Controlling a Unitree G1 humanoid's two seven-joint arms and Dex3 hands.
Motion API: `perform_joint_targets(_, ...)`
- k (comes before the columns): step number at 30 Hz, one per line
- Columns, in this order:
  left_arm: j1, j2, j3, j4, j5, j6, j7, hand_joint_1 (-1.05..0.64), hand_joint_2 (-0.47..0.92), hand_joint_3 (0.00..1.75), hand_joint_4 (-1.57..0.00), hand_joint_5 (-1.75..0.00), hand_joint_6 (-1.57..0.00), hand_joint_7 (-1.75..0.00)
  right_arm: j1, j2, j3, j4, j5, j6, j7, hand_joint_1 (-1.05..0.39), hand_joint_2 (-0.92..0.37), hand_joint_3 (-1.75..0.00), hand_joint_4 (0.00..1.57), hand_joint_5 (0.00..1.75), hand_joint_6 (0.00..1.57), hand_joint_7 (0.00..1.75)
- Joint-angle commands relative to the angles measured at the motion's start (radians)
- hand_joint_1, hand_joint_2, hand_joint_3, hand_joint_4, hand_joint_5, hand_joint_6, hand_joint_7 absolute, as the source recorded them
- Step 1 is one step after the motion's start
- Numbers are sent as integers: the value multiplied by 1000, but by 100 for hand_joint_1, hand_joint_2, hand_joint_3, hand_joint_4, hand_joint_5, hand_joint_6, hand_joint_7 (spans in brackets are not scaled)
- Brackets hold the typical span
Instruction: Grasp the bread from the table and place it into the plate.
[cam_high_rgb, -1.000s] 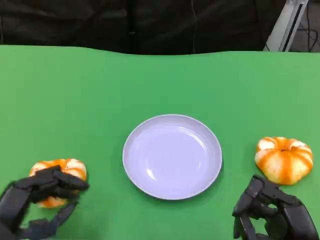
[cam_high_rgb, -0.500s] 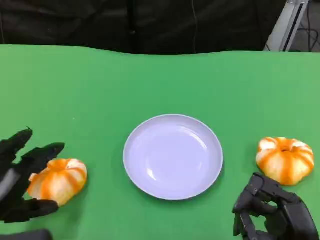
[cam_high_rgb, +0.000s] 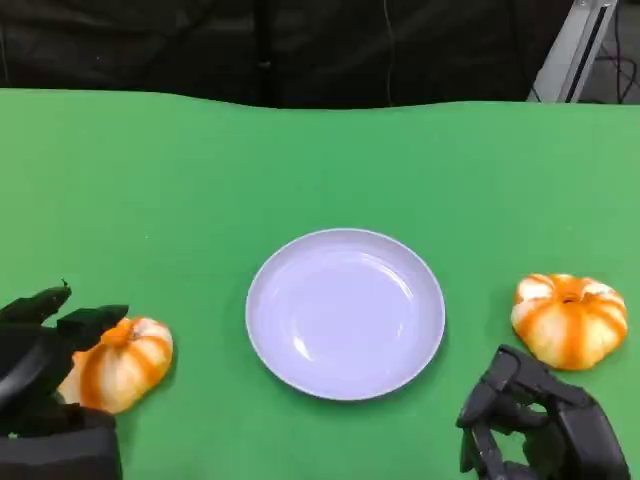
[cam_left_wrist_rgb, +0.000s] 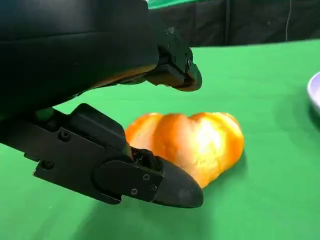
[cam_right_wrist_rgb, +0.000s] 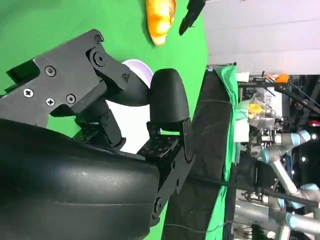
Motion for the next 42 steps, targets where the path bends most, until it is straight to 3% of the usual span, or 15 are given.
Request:
perform_joint_targets(1,-39,19,-32,68,-37,6,3,-95,92,24,-23,-2,-38,-1,3,-4,-1,-10,3,7,-10,-16,-61,-111,81,175,75,155)
perform_joint_targets(18,-172,6,-154,280,-59,6,52,-94,92,31,-27,-2,-39,-1,-1,-7,1,-6,11,5,-7,-15,-59,-114,81,175,74,156)
perform_joint_targets(24,-211,-34,-191,362,-77,41,23,-87,92,28,-28,-1,-40,0,2,-8,0,-10,10,12,-9,-15,-59,-114,81,175,74,156)
perform_joint_targets(38,-215,-33,-234,363,-107,64,25,-86,92,29,-28,-1,-39,0,5,-8,1,-14,18,9,-4,-16,-59,-114,81,175,74,157)
perform_joint_targets(40,-210,-36,-237,343,-108,84,20,-58,92,26,-44,-6,-50,-3,6,-12,0,-18,22,12,0,-17,-58,-114,81,175,73,157)
perform_joint_targets(42,-208,-35,-241,331,-109,97,13,-48,92,25,-51,-7,-55,-4,6,-13,-1,-18,22,12,2,-17,-58,-114,81,175,73,157)
